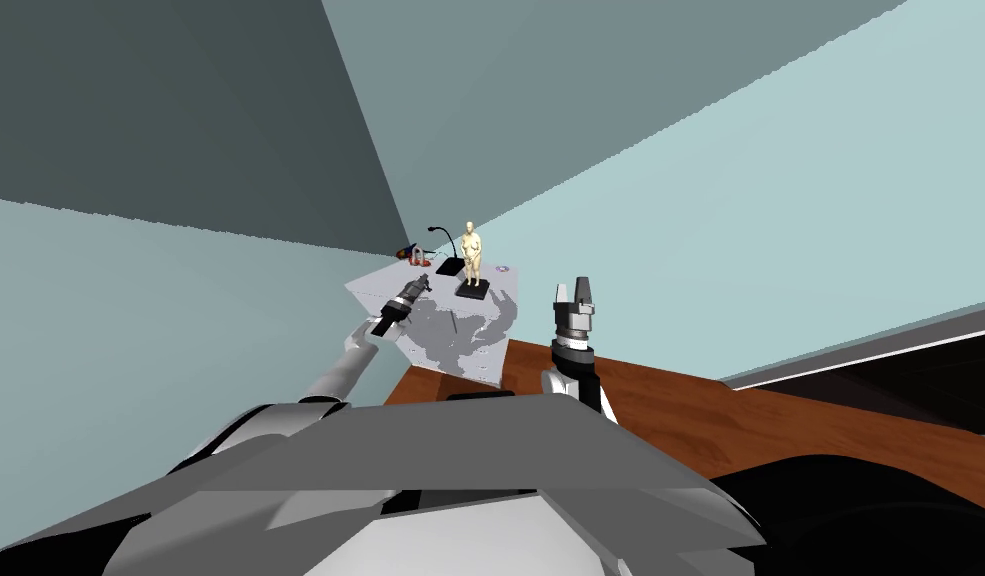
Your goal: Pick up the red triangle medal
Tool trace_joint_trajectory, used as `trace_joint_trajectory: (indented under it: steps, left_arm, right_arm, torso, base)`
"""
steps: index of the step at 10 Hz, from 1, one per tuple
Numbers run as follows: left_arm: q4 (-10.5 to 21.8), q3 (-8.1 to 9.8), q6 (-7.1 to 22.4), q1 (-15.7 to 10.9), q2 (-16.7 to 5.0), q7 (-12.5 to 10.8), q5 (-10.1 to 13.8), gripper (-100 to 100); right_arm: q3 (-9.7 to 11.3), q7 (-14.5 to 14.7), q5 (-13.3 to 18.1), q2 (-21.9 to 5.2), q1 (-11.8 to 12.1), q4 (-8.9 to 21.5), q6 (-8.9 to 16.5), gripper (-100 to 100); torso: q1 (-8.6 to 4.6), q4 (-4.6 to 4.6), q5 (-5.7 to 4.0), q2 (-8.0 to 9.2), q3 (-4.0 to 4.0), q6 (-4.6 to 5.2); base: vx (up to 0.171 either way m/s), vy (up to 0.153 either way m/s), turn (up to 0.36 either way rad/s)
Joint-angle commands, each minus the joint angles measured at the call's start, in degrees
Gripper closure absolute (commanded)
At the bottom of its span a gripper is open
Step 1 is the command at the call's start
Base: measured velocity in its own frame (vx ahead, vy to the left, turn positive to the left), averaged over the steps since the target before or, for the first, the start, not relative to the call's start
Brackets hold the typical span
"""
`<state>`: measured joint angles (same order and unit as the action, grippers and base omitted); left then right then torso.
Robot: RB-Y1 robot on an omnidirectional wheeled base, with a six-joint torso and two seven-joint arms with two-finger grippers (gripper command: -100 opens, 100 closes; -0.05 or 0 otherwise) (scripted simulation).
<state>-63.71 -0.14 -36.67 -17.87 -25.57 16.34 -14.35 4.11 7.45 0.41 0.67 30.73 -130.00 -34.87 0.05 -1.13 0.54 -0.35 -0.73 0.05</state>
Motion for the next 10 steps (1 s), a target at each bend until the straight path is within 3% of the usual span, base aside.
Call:
trace_joint_trajectory:
  steps: [1, 3, 4, 8, 9, 10]
  left_arm:
    - [-2.62, -0.07, 0.56, 1.45, 0.36, 0.07, -0.18, 100]
    - [-6.05, 0.79, 2.27, 5.02, 1.20, 0.21, -0.90, 100]
    - [-7.61, 0.79, 2.27, 5.16, 1.20, 0.21, -0.90, 100]
    - [-15.72, 2.51, 5.69, 12.39, 2.88, 0.49, -2.33, 100]
    - [-17.58, 2.51, 5.69, 12.59, 2.88, 0.49, -2.33, 100]
    - [-19.17, 3.37, 7.40, 14.91, 3.72, 0.63, -3.05, 100]
  right_arm:
    - [0.00, 0.00, 0.00, 0.00, 0.00, 0.00, 0.00, 0]
    - [0.00, 0.00, 0.00, 0.00, 0.00, 0.00, 0.00, 0]
    - [0.00, 0.00, 0.00, 0.00, 0.00, 0.00, 0.00, 0]
    - [0.00, 0.00, 0.00, 0.00, 0.00, 0.00, 0.00, 0]
    - [0.00, 0.00, 0.00, 0.00, 0.00, 0.00, 0.00, 0]
    - [0.00, 0.00, 0.00, 0.00, 0.00, 0.00, 0.00, 0]
  torso:
    - [0.00, 0.00, 0.00, 0.00, 0.00, 0.00]
    - [-0.02, -0.08, 0.04, -0.02, -0.05, 0.04]
    - [0.00, -0.21, 0.10, -0.07, -0.13, 0.02]
    - [0.05, -0.36, 0.18, -0.17, -0.26, 0.04]
    - [0.10, -0.43, 0.22, -0.17, -0.30, -0.05]
    - [0.06, -0.41, 0.21, -0.12, -0.27, -0.04]
  base:
    - [0.012, 0.014, 0.006]
    - [0.028, 0.032, -0.071]
    - [0.016, 0.020, -0.004]
    - [0.035, 0.038, -0.081]
    - [0.005, 0.019, 0.019]
    - [0.024, 0.027, -0.094]
